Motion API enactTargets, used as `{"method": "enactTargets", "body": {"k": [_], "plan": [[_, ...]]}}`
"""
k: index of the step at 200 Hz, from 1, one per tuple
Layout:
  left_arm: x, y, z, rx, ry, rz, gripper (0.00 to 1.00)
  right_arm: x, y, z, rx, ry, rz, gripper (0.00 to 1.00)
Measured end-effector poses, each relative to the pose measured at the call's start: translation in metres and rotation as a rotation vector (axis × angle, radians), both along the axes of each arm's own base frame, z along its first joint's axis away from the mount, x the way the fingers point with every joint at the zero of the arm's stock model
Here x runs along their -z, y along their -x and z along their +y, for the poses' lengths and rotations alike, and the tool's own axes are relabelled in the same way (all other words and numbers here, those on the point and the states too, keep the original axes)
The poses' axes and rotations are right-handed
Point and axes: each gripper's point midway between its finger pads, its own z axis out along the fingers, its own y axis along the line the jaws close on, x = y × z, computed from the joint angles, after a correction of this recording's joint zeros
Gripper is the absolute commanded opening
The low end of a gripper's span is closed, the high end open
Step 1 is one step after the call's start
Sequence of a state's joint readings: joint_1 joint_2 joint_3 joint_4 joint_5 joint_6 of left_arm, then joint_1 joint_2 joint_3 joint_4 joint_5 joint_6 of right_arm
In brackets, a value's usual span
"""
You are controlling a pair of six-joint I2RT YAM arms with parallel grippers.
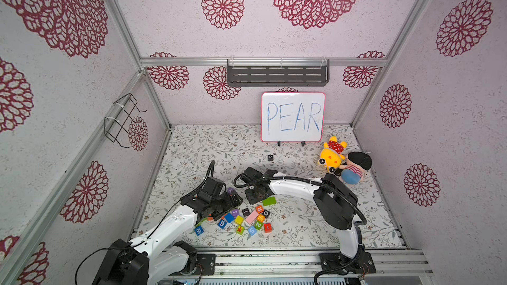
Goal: Spell the uppercase word “pear” with letter blocks
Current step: Pick up the letter block from the center of the board, then place the letter block at the center of the board.
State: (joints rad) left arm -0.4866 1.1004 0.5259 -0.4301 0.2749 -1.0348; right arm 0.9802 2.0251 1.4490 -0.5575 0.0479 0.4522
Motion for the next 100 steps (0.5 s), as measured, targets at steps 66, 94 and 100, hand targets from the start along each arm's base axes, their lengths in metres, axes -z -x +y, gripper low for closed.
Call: {"method": "enactTargets", "body": {"k": [66, 94, 100], "plan": [[-0.002, -0.007, -0.005, 0.020, -0.001, -0.015, 0.98, 0.001, -0.050, -0.034, -0.138, 0.035, -0.049, 0.28], [-0.004, -0.012, -0.007, 0.028, -0.001, -0.024, 0.98, 0.000, -0.064, -0.046, -0.150, 0.057, -0.070, 0.35], [-0.004, -0.012, -0.007, 0.029, -0.001, -0.023, 0.98, 0.000, -0.065, -0.047, -0.156, 0.060, -0.073, 0.36]]}}
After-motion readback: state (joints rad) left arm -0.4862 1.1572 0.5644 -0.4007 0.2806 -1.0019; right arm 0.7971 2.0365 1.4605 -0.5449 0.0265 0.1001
